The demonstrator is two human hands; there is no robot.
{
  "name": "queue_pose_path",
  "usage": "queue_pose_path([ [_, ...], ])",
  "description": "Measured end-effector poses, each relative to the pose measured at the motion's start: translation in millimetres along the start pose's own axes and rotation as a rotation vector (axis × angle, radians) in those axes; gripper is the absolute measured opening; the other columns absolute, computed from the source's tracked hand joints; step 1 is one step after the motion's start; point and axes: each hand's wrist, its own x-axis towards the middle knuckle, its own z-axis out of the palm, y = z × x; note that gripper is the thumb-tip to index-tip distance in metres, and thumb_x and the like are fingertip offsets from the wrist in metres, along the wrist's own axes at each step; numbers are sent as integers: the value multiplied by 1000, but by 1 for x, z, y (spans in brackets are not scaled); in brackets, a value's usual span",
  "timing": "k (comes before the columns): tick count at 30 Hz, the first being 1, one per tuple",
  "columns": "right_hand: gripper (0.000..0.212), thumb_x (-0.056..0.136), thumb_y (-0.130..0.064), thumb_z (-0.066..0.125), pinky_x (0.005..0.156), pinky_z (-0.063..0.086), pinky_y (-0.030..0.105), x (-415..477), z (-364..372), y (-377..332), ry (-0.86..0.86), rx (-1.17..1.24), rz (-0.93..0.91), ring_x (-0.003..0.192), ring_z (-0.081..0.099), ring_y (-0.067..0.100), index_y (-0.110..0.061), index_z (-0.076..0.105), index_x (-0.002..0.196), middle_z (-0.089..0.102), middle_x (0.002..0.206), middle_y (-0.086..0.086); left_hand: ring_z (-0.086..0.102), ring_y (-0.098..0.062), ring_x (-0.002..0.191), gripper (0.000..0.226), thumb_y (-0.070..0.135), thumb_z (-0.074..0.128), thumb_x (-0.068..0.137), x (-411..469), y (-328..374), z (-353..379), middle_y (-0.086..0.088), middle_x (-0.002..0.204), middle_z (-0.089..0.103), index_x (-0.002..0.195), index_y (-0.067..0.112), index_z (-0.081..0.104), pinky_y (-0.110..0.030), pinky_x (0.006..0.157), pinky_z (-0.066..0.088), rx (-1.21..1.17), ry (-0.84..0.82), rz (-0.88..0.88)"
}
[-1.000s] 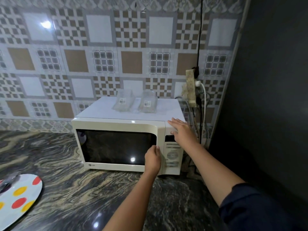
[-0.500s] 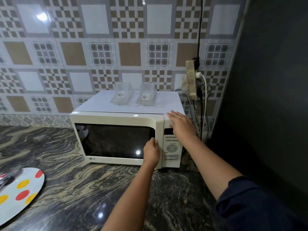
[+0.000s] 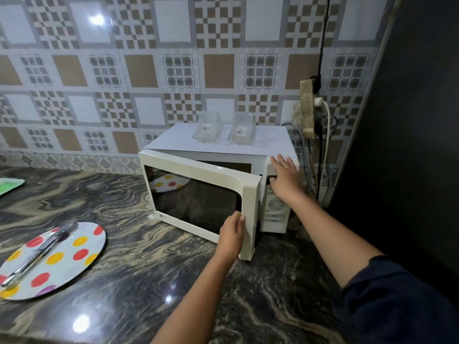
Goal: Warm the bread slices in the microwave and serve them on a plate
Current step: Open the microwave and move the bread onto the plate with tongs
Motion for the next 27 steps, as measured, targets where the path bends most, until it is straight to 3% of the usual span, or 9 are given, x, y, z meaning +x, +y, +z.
queue_pose_path([
  [4, 48, 98, -23, 46, 117, 16, 35, -33, -3, -16, -66, 417, 28, 144, 16, 16, -20, 34, 144, 20, 156, -4, 46, -12, 72, 27, 28, 36, 100, -16, -4, -17, -2, 78, 52, 81, 15, 49, -30, 66, 35, -51, -51, 1],
  [7, 35, 96, -20, 48, 115, 28, 35, -69, 2, -38, 35, 582, -102, 136, 35, 11, -17, 53, 131, 42, 145, -2, 45, -12, 69, 31, 29, 35, 100, -29, -8, -29, 1, 74, 48, 81, 9, 49, -31, 67, 35, -63, -86, 15],
  [10, 23, 94, -11, 51, 102, 44, 25, -99, 7, -64, 126, 524, -264, 111, 54, 4, -11, 67, 110, 64, 121, 2, 43, -14, 68, 30, 29, 35, 100, -47, -15, -46, 2, 71, 44, 75, 17, 45, -32, 66, 35, -86, -111, 41],
  [13, 21, 92, -11, 52, 88, 43, 7, -124, 11, -94, 167, 406, -350, 100, 57, 2, -11, 70, 105, 68, 109, 0, 43, -15, 70, 30, 28, 35, 100, -68, -23, -72, 0, 72, 44, 76, 15, 47, -32, 67, 35, -88, -139, 75],
  [17, 22, 93, -24, 53, 84, 48, 15, -162, 28, -130, 207, 361, -345, 100, 60, 6, -17, 69, 107, 67, 109, -6, 48, -17, 77, 27, 27, 37, 100, -99, -38, -113, -1, 77, 50, 81, 16, 53, -31, 70, 37, -105, -152, 79],
  [20, 24, 93, -28, 52, 88, 46, 15, -193, 46, -169, 241, 378, -296, 104, 57, 1, -19, 68, 109, 65, 113, -9, 54, -20, 89, 21, 38, 37, 98, -127, -55, -151, -6, 93, 57, 93, 25, 54, -36, 79, 44, -165, -188, 70],
  [23, 34, 91, -34, 47, 94, 40, 10, -218, 67, -214, 269, 400, -295, 110, 52, -4, -17, 66, 113, 61, 116, -11, 53, -15, 97, 24, 50, 36, 93, -156, -71, -187, -3, 103, 55, 105, 34, 48, -32, 85, 44, -202, -187, 89],
  [25, 42, 90, -36, 42, 98, 34, 8, -233, 79, -241, 267, 371, -311, 115, 47, -3, -13, 64, 117, 59, 119, -7, 50, -7, 107, 37, 56, 39, 88, -172, -77, -206, 6, 114, 51, 119, 38, 43, -26, 91, 44, -250, -138, 81],
  [27, 45, 88, -34, 40, 100, 34, 15, -242, 94, -273, 238, 281, -331, 120, 45, 5, -12, 60, 122, 57, 123, -2, 46, -7, 114, 53, 59, 39, 86, -181, -86, -228, 6, 121, 45, 132, 31, 37, -26, 95, 41, -242, -68, 37],
])
